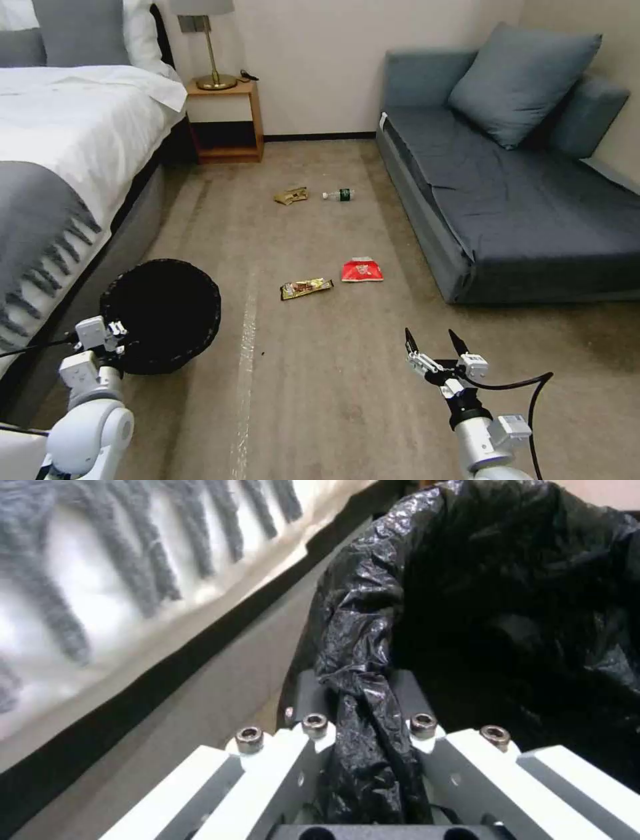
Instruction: Pick up the trash bin, then pick up the garbage on the floor and place it into the trash bin.
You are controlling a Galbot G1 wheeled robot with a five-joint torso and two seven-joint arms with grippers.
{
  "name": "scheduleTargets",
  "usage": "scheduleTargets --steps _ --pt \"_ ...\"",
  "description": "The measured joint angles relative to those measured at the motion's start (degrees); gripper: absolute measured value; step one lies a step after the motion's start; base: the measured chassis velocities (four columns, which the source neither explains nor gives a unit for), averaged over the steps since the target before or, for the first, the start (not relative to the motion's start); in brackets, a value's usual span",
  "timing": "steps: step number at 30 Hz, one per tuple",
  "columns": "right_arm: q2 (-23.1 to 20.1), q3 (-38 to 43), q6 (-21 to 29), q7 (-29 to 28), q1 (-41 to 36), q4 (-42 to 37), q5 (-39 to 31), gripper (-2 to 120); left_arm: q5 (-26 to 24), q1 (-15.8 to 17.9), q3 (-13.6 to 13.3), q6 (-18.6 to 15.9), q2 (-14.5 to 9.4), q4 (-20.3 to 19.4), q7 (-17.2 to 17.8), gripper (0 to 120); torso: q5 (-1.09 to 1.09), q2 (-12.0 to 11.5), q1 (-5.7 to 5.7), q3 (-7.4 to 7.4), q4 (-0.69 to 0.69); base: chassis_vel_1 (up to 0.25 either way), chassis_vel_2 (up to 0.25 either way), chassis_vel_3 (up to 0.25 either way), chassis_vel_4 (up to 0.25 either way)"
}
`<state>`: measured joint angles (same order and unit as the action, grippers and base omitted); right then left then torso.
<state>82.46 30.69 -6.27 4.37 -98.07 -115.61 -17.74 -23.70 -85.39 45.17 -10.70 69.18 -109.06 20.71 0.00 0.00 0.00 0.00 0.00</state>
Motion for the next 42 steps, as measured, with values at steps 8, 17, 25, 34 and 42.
scheduleTargets --steps 8,17,25,34,42 --pt "-0.5 -0.1 0.5 -0.5 1.5 0.8 -0.2 100 0.0 1.5 -0.3 -0.1 -0.3 1.3 0.0 7 0.00 0.0 0.00 0.00 0.00 -0.088 0.083 0.087 -0.082" --pt "-1.5 -0.5 0.9 -0.6 3.0 1.8 -0.4 100 0.0 1.7 -0.2 -0.1 -0.3 1.7 -0.2 7 0.00 0.0 0.00 0.00 0.00 -0.093 0.098 0.100 -0.098" --pt "-1.9 -0.6 0.4 -0.5 3.0 2.7 -0.4 100 0.5 1.6 -0.3 0.6 0.7 2.7 -0.3 7 0.00 0.0 0.00 0.00 0.00 -0.102 0.098 0.107 -0.105" --pt "-2.3 -0.5 0.1 -0.3 2.9 2.9 -0.4 100 1.1 1.4 -0.4 0.9 1.2 2.8 -0.4 7 0.00 0.0 0.00 0.00 0.00 -0.090 0.092 0.095 -0.090" --pt "-2.4 -0.7 0.0 -0.2 3.6 3.4 -0.5 100 1.5 1.4 -0.4 1.3 1.4 2.8 -0.8 7 0.00 0.0 0.00 0.00 0.00 -0.119 0.122 0.124 -0.116"
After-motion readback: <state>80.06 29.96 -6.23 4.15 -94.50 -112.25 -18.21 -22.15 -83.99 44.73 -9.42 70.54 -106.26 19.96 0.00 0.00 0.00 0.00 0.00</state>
